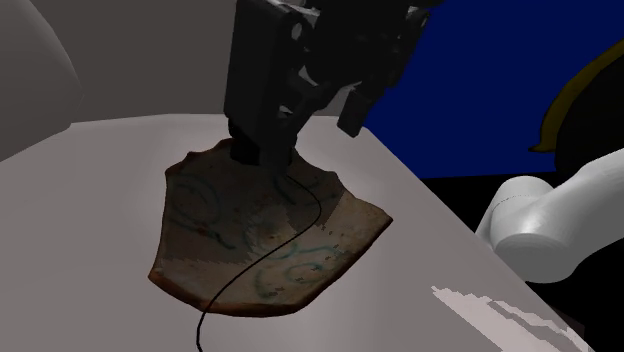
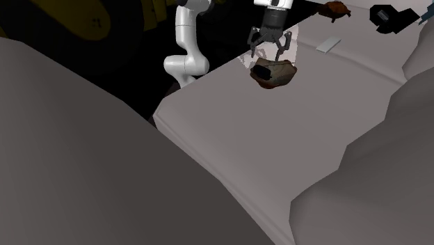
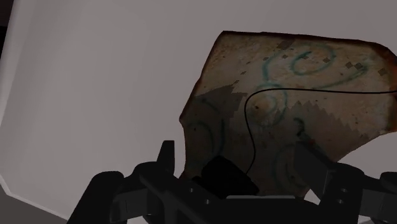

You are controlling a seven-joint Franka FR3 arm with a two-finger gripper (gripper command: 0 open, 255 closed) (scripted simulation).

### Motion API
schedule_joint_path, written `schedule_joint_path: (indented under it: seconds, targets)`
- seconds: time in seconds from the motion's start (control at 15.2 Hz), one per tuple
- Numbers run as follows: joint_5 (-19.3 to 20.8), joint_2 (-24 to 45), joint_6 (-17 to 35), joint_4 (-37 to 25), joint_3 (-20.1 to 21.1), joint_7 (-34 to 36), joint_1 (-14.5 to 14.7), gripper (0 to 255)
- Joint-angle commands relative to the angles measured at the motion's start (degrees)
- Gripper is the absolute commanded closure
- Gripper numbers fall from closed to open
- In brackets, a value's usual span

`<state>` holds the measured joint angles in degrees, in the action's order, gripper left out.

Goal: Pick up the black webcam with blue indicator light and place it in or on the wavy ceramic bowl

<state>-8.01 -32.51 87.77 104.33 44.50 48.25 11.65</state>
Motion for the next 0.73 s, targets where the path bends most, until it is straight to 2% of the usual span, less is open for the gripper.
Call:
schedule_joint_path:
  seconds: [0.0,0.13,0.66]
  targets:
    - [0.5,1.1,-3.0,-4.1,0.5,0.5,-0.6,0]
    - [1.3,2.7,-6.5,-9.1,1.4,1.2,-1.5,0]
    - [1.3,2.7,-6.5,-9.1,1.4,1.2,-1.4,0]
